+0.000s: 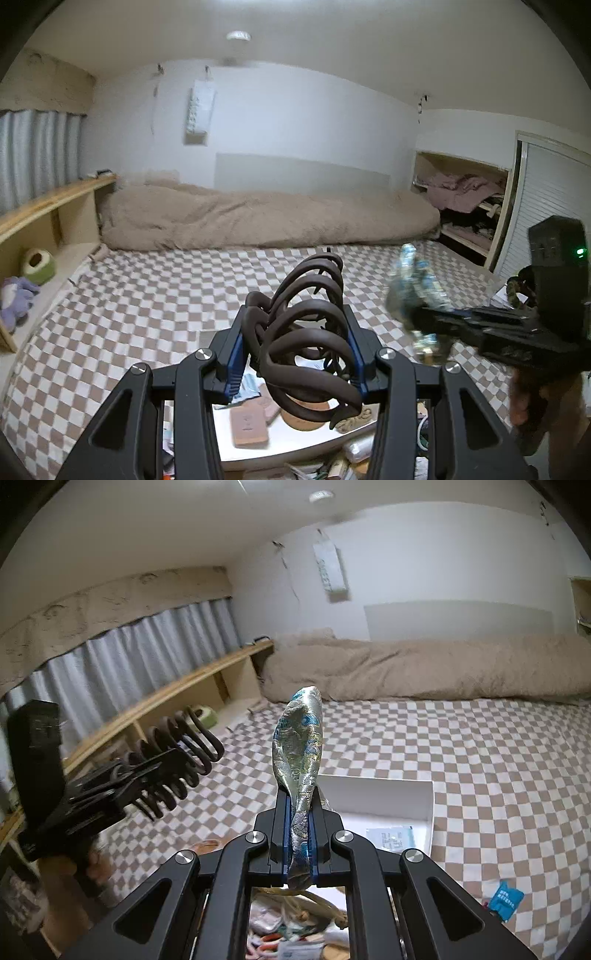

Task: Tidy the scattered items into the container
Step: 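Lift the black coil and floral pouch and carry both over the white box, then lower both items into the box and open both tools to release them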

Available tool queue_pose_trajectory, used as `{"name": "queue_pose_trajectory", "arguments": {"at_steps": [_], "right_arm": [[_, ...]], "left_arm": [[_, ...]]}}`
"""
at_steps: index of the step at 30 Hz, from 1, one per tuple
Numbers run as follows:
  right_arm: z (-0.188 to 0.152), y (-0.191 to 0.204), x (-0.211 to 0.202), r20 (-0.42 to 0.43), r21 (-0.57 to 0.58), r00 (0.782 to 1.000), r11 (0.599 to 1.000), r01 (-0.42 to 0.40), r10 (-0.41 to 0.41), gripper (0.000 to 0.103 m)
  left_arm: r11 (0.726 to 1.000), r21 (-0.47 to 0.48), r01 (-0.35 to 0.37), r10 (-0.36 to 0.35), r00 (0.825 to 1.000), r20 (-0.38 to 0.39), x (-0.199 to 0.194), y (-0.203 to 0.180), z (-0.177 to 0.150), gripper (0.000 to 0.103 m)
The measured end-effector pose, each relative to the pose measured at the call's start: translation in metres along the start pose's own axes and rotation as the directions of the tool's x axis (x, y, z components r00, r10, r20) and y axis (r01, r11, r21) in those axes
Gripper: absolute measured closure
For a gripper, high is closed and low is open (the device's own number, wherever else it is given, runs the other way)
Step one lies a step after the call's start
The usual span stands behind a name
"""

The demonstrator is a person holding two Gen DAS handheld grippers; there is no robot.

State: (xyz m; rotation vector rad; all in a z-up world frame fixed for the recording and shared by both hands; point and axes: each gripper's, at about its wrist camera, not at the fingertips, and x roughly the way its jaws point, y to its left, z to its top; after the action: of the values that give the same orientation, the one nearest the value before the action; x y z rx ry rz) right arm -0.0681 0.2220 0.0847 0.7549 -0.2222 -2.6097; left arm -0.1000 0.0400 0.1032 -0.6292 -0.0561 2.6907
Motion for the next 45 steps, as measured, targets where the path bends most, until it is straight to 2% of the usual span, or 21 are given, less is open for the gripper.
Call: {"name": "queue_pose_trajectory", "arguments": {"at_steps": [5, 9, 18, 23, 28, 33, 35, 36, 37, 39, 45], "right_arm": [[-0.008, -0.015, 0.040, -0.066, -0.025, 0.994, 0.996, 0.082, -0.084, 0.094], [-0.022, -0.030, 0.076, -0.151, -0.022, 0.982, 0.994, 0.108, -0.110, 0.094], [-0.049, -0.063, 0.149, -0.342, -0.075, 0.917, 0.978, 0.192, -0.206, 0.094], [-0.058, -0.076, 0.167, -0.408, -0.104, 0.881, 0.971, 0.215, -0.239, 0.094], [-0.067, -0.080, 0.169, -0.423, -0.118, 0.873, 0.970, 0.211, -0.241, 0.094], [-0.075, -0.091, 0.180, -0.476, -0.107, 0.845, 0.970, 0.218, -0.242, 0.094], [-0.075, -0.094, 0.176, -0.457, -0.109, 0.852, 0.967, 0.230, -0.254, 0.079], [-0.075, -0.094, 0.174, -0.446, -0.115, 0.857, 0.966, 0.231, -0.258, 0.045], [-0.075, -0.094, 0.172, -0.438, -0.121, 0.860, 0.965, 0.234, -0.263, 0.015], [-0.074, -0.092, 0.168, -0.418, -0.136, 0.873, 0.968, 0.213, -0.251, 0.013], [-0.072, -0.084, 0.159, -0.408, -0.169, 0.884, 0.970, 0.173, -0.228, 0.013]], "left_arm": [[1.000, -0.012, 0.009, -0.010, 0.997, -0.076, 0.037, -0.005, -0.008, 0.058], [1.000, -0.025, 0.009, -0.013, 0.989, -0.147, 0.070, -0.006, -0.019, 0.058], [0.999, -0.045, -0.022, 0.008, 0.955, -0.298, 0.140, -0.008, -0.044, 0.058], [0.997, -0.068, -0.027, 0.001, 0.932, -0.363, 0.168, -0.007, -0.051, 0.058], [0.995, -0.092, -0.044, 0.001, 0.906, -0.424, 0.192, -0.007, -0.058, 0.058], [0.991, -0.123, -0.061, -0.001, 0.894, -0.449, 0.206, -0.002, -0.061, 0.058], [0.990, -0.124, -0.069, 0.004, 0.889, -0.458, 0.210, -0.002, -0.062, 0.058], [0.989, -0.127, -0.071, 0.004, 0.886, -0.464, 0.212, -0.002, -0.064, 0.058], [0.989, -0.130, -0.072, 0.003, 0.884, -0.468, 0.214, 0.000, -0.065, 0.058], [0.988, -0.134, -0.078, 0.004, 0.877, -0.480, 0.219, 0.000, -0.068, 0.058], [0.989, -0.126, -0.071, -0.005, 0.853, -0.522, 0.232, -0.007, -0.077, 0.058]]}}
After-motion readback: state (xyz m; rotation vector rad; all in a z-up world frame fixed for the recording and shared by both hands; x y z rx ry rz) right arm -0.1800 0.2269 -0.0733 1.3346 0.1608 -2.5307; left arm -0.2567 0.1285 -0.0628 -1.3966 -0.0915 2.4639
